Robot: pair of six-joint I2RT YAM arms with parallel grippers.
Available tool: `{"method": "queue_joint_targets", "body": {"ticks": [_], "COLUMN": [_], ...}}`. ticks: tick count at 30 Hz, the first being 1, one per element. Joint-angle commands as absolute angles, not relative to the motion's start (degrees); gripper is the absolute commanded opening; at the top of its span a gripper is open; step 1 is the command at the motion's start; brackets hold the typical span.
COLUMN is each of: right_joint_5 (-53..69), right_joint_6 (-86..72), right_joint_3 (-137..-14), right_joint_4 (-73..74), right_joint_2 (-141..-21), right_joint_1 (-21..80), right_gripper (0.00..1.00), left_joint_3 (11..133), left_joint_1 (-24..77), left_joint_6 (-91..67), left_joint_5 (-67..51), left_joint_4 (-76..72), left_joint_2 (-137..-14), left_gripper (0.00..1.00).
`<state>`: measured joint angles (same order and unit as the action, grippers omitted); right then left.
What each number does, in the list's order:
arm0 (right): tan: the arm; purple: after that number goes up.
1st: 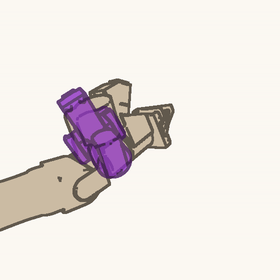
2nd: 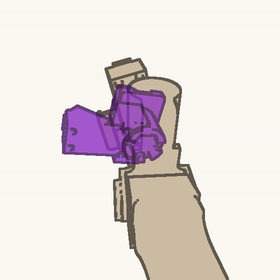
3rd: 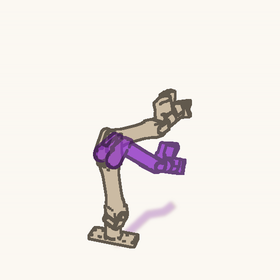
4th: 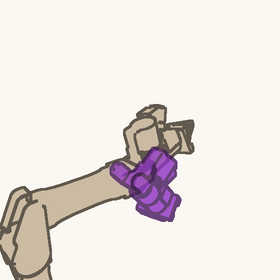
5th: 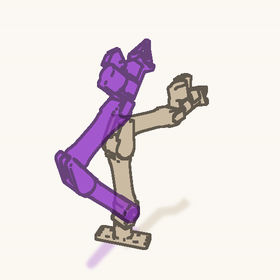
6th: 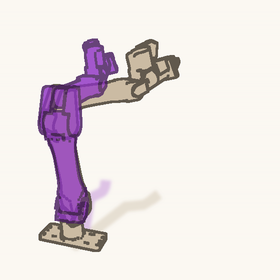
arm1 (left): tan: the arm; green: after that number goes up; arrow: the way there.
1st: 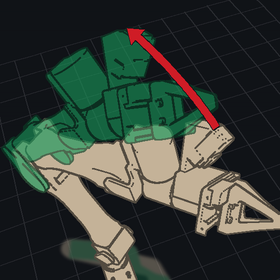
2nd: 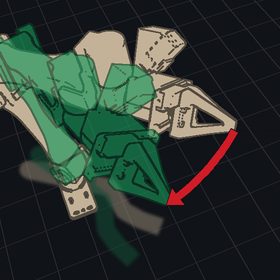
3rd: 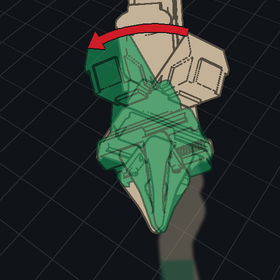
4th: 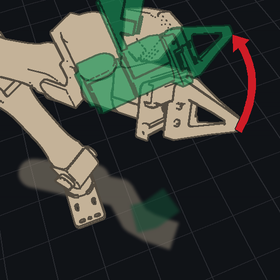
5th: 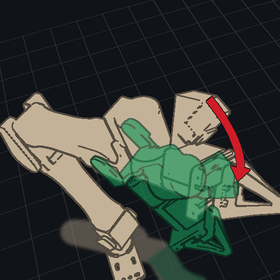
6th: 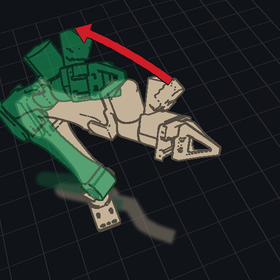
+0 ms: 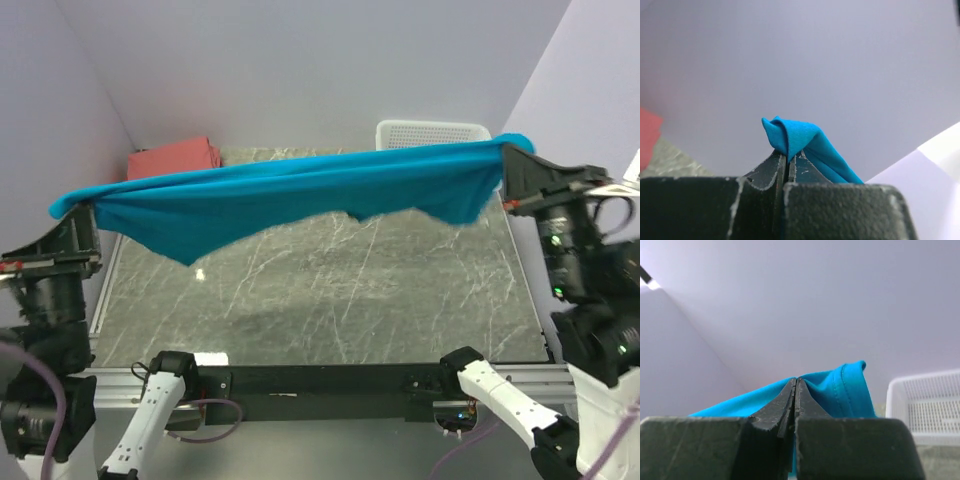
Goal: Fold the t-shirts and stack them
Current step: Flatten the tshirt out
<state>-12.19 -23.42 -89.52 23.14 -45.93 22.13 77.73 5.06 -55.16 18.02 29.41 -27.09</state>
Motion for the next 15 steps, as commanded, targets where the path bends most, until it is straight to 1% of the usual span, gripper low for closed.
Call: {"method": "queue_joint_targets", "body": {"ticks": [1, 3, 6, 10, 11, 12, 13, 14, 15], "right_joint_5": [-14.50, -15.20, -16.00, -18.28, -18.02, -17.41, -15.23, -13.90, -13.10], "right_joint_6": [-18.99, -18.55, -18.54, -20.91, -21.61, -22.32, -23.37, -23.90, -24.43], "right_joint_3": [-92.98, -93.69, -91.42, -82.20, -76.87, -74.21, -69.05, -66.73, -64.71], "right_joint_4": [25.66, 25.93, 25.75, 21.90, 19.10, 17.59, 15.84, 11.90, 10.04], "right_joint_2": [-45.97, -46.40, -48.60, -53.07, -54.13, -55.45, -58.24, -60.10, -62.12], "right_joint_1": [22.06, 22.06, 22.06, 21.53, 21.19, 19.96, 19.26, 18.73, 17.50], "right_gripper": [0.00, 0.00, 0.00, 0.00, 0.00, 0.00, 0.00, 0.00, 0.00], "left_joint_3": [79.71, 78.93, 76.65, 70.77, 69.27, 66.13, 64.53, 62.95, 60.67], "left_joint_1": [4.66, 4.66, 4.66, 4.66, 4.66, 4.66, 4.66, 4.57, 4.57], "left_joint_6": [-51.24, -50.80, -51.06, -52.91, -53.43, -53.87, -53.88, -53.44, -52.57], "left_joint_5": [18.98, 19.16, 20.30, 25.74, 27.49, 27.94, 28.65, 29.00, 28.92], "left_joint_4": [27.69, 26.29, 26.72, 27.60, 27.34, 26.64, 24.54, 23.39, 22.68], "left_joint_2": [-28.56, -29.70, -33.91, -42.68, -44.28, -46.04, -49.45, -51.57, -53.68], "left_gripper": [0.01, 0.01, 0.02, 0.05, 0.05, 0.09, 0.13, 0.20, 0.37]}}
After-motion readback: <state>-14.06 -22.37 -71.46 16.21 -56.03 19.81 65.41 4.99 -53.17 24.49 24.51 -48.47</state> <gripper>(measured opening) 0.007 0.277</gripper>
